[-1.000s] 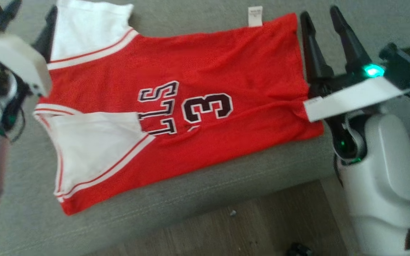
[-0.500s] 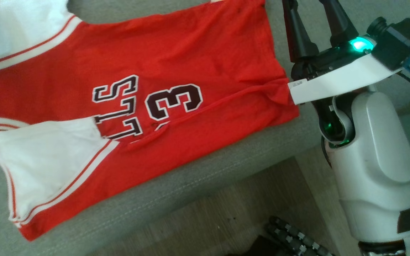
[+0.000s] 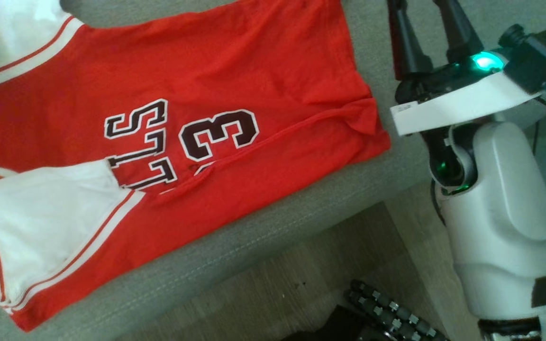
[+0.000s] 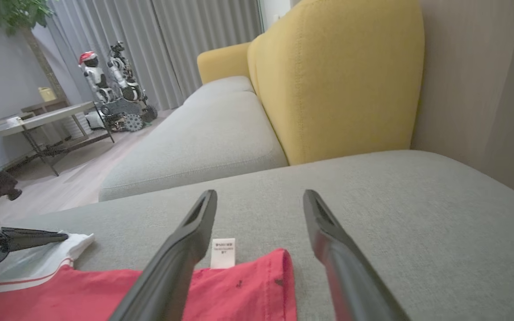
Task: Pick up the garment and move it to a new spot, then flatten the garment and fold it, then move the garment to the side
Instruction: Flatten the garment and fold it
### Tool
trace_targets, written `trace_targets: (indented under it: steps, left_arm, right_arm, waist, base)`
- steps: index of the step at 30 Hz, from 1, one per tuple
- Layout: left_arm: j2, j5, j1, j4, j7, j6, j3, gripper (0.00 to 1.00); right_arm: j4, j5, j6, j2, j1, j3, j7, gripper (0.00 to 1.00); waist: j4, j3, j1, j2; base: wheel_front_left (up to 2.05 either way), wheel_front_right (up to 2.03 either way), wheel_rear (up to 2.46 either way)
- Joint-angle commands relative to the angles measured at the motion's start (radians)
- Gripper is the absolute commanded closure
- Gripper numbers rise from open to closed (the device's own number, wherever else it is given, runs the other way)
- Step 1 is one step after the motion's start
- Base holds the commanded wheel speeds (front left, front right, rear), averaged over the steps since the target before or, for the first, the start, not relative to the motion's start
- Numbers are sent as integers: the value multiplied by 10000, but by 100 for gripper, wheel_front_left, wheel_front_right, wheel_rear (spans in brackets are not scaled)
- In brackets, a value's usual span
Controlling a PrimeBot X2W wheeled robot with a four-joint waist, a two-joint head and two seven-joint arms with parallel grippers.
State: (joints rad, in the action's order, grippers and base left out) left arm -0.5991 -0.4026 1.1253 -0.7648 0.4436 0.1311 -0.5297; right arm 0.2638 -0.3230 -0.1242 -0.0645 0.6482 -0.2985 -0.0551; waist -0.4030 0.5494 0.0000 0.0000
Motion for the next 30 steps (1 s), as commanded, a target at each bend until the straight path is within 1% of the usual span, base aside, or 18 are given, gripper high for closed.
trace_targets:
  steps: [1,4,8,11,13,15,16,20,23,26,30]
  left_arm:
    - [-342,-201,203,214,140,-5,54,100]
    - [-374,-439,386,453,-226,-5,-102,100]
    - [-294,-466,602,614,-1251,-57,-49,100]
    - [-155,-425,599,890,-2015,-247,32,100]
    - [-68,-426,549,1060,-2459,-307,66,100]
    - [67,-412,437,1207,-2862,-408,64,100]
    - [170,-359,350,1263,-3052,-451,-2,100]
    - [574,-355,133,1411,-3528,-503,-164,100]
    - [794,-364,79,1451,-3838,-575,-211,100]
    - [928,-362,79,1397,-4029,-586,-270,100]
    - [991,-385,150,1308,-4156,-560,-318,100]
  right_arm:
    - [-233,-65,-65,141,167,44,62,0]
    - [81,-70,-65,142,300,381,447,0]
    - [674,-243,-65,16,761,794,1243,0]
    - [1192,-241,-65,-453,1271,751,1951,0]
    - [1591,-227,-65,-923,1659,627,2433,0]
    - [2017,615,-65,-1854,2104,33,2705,0]
    - [2269,780,-65,-2166,2253,-187,2822,0]
    - [3076,415,-65,-2923,2839,-905,3357,0]
    - [3467,-226,-65,-3337,3198,-1470,3712,0]
    - [3663,-1020,-65,-3590,3466,-1927,3922,0]
    - [3967,-1544,-65,-3889,3755,-2497,4018,0]
  waist:
    - [107,-21,0,0]
    - [363,-33,0,0]
    - [834,-65,0,0]
    - [1250,-84,0,0]
    - [1525,-71,0,0]
    - [1783,-66,0,0]
    - [1933,-88,0,0]
    - [2344,-26,0,0]
    - [2528,25,0,0]
    - [2627,65,0,0]
    - [2670,147,0,0]
  base:
    - [0,0,0]
    - [0,0,0]
    - [0,0,0]
    - [0,0,0]
    - [0,0,0]
    - [0,0,0]
    - [0,0,0]
    - [0,0,0]
    - [0,0,0]
    - [0,0,0]
    - [0,0,0]
